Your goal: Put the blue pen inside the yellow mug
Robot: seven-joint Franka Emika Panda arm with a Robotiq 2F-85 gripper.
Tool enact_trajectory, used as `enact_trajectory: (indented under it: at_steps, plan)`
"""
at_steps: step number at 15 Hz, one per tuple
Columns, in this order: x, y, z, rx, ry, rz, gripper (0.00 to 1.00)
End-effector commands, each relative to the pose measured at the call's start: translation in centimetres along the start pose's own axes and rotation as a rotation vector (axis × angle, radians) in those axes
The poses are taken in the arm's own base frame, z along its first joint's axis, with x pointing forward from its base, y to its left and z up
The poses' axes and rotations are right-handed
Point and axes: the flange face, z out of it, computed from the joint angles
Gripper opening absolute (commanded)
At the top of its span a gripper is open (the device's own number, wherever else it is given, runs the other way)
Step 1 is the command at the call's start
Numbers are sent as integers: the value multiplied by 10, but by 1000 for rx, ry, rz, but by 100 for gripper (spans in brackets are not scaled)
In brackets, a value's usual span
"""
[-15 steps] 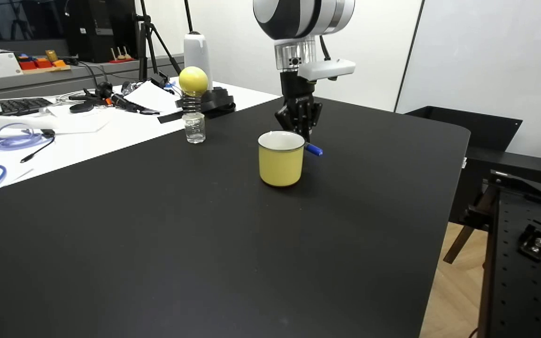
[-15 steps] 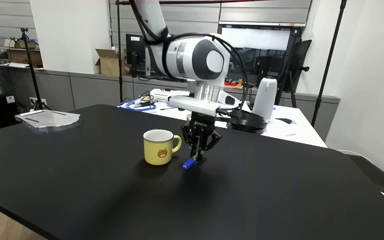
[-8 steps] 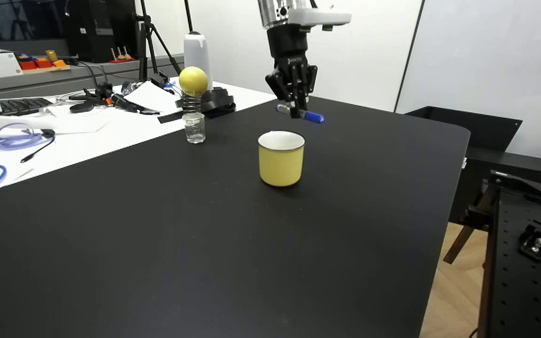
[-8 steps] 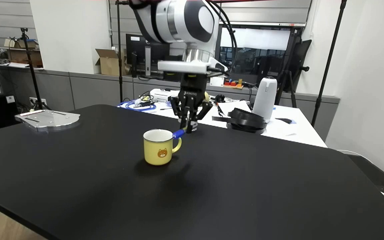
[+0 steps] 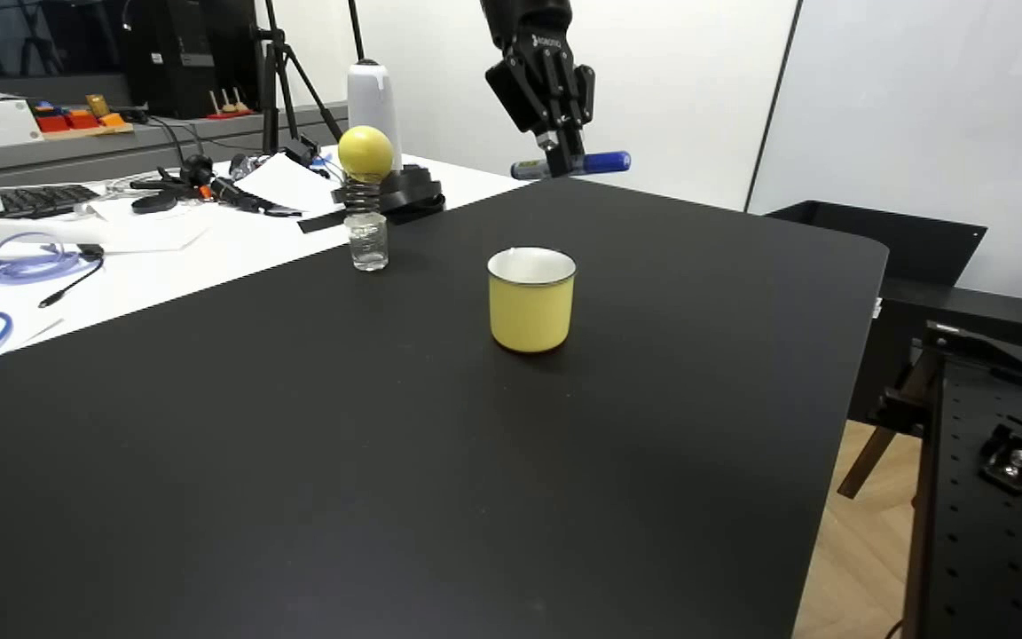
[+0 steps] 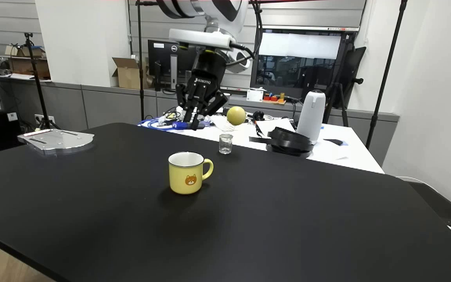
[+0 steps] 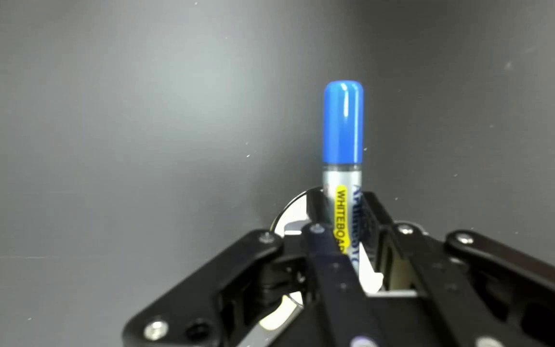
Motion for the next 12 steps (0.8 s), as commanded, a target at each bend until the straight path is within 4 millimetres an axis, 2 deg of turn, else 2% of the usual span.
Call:
enact_trajectory:
  at_steps: [1,5,12]
  plan:
    - [9,-1,-1,125,-91,-108,5]
    - [20,8,12,192,-177,-96,5]
    - [44,44,45,260,-289,-21,5]
